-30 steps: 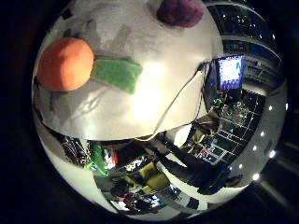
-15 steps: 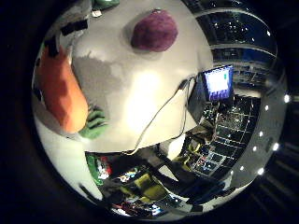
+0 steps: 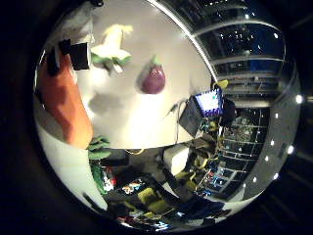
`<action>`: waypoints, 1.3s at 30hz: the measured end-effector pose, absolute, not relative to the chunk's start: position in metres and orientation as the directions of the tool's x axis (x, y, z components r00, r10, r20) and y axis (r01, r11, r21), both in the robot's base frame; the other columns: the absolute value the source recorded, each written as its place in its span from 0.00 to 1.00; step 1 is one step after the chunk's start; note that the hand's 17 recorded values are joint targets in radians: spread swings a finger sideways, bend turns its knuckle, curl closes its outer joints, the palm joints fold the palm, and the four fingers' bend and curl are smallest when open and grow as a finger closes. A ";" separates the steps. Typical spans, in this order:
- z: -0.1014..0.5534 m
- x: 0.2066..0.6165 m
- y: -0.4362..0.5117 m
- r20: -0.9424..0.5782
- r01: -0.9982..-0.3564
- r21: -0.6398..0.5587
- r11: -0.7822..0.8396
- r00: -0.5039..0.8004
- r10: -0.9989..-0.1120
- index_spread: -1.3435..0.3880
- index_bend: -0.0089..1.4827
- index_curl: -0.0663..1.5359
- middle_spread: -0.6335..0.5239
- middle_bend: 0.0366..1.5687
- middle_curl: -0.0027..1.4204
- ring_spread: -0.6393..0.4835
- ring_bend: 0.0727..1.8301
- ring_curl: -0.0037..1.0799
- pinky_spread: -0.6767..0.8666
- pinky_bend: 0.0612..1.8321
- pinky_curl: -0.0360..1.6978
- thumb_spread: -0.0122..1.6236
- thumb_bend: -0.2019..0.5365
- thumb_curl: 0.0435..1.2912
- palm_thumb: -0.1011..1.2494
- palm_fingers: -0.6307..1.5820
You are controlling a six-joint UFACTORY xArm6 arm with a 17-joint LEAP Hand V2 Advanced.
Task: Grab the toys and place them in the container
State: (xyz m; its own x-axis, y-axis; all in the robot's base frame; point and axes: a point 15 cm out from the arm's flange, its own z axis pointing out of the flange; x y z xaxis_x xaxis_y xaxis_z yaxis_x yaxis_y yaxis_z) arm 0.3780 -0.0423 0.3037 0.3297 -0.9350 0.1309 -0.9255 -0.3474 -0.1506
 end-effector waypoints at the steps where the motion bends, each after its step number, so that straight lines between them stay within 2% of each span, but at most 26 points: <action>1: 0.309 0.380 -0.023 0.124 -0.918 -0.160 -0.362 0.345 -0.930 0.64 0.74 0.47 0.45 0.81 0.47 0.41 0.76 0.57 0.29 0.65 0.49 0.38 0.24 0.54 0.84 0.82; 8: 0.337 0.396 0.124 0.078 -0.852 -0.218 -0.475 0.470 -0.879 0.64 0.75 0.47 0.45 0.83 0.46 0.41 0.77 0.56 0.29 0.64 0.52 0.37 0.24 0.57 0.84 0.82; 13: 0.332 0.401 0.195 0.055 -0.821 -0.216 -0.528 0.530 -0.846 0.64 0.76 0.47 0.46 0.84 0.46 0.41 0.76 0.56 0.29 0.63 0.54 0.37 0.24 0.59 0.83 0.81; 15: 0.331 0.407 0.218 0.054 -0.801 -0.251 -0.543 0.549 -0.834 0.64 0.76 0.47 0.46 0.84 0.46 0.41 0.75 0.56 0.29 0.63 0.54 0.38 0.23 0.59 0.81 0.81; 17: 0.332 0.414 0.237 0.054 -0.778 -0.301 -0.552 0.564 -0.824 0.63 0.69 0.45 0.45 0.80 0.44 0.40 0.73 0.53 0.25 0.58 0.50 0.52 0.22 0.52 0.76 0.80; 18: 0.335 0.418 0.244 0.055 -0.766 -0.328 -0.553 0.569 -0.821 0.63 0.67 0.45 0.45 0.80 0.43 0.40 0.72 0.53 0.24 0.57 0.49 0.53 0.22 0.51 0.75 0.79; 19: 0.336 0.421 0.249 0.056 -0.756 -0.349 -0.553 0.572 -0.818 0.60 0.54 0.42 0.43 0.73 0.41 0.37 0.71 0.51 0.20 0.58 0.48 0.55 0.19 0.48 0.71 0.64; 20: 0.333 0.422 0.251 0.060 -0.752 -0.354 -0.556 0.575 -0.816 0.57 0.53 0.46 0.42 0.60 0.40 0.38 0.68 0.56 0.24 0.59 0.54 0.57 0.20 0.46 0.69 0.36; 21: 0.330 0.421 0.250 0.066 -0.750 -0.343 -0.565 0.581 -0.811 0.53 0.46 0.39 0.43 0.51 0.33 0.42 0.56 0.46 0.33 0.53 0.49 0.59 0.21 0.42 0.66 0.26; 23: 0.324 0.416 0.245 0.079 -0.750 -0.311 -0.585 0.592 -0.802 0.51 0.39 0.32 0.45 0.43 0.29 0.47 0.45 0.35 0.44 0.47 0.43 0.60 0.21 0.39 0.64 0.21; 25: 0.325 0.416 0.243 0.091 -0.737 -0.307 -0.602 0.607 -0.790 0.49 0.32 0.28 0.48 0.33 0.25 0.56 0.36 0.27 0.59 0.40 0.37 0.61 0.23 0.35 0.62 0.24; 28: 0.339 0.418 0.233 0.105 -0.723 -0.328 -0.608 0.611 -0.784 0.48 0.26 0.26 0.50 0.26 0.23 0.61 0.30 0.23 0.68 0.34 0.32 0.62 0.24 0.31 0.62 0.28; 33: 0.351 0.435 0.164 0.152 -0.765 -0.333 -0.551 0.533 -0.832 0.48 0.22 0.25 0.50 0.22 0.22 0.63 0.25 0.21 0.73 0.30 0.28 0.62 0.24 0.28 0.62 0.31; 39: 0.323 0.427 0.047 0.220 -0.841 -0.261 -0.475 0.427 -0.877 0.50 0.16 0.25 0.48 0.23 0.23 0.59 0.22 0.20 0.73 0.22 0.23 0.62 0.24 0.26 0.62 0.39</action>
State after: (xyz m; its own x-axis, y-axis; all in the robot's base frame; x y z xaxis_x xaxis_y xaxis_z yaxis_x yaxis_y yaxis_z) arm 0.4273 0.0472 0.3228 0.4268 -0.8772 0.2200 -0.8408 -0.4745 -0.2607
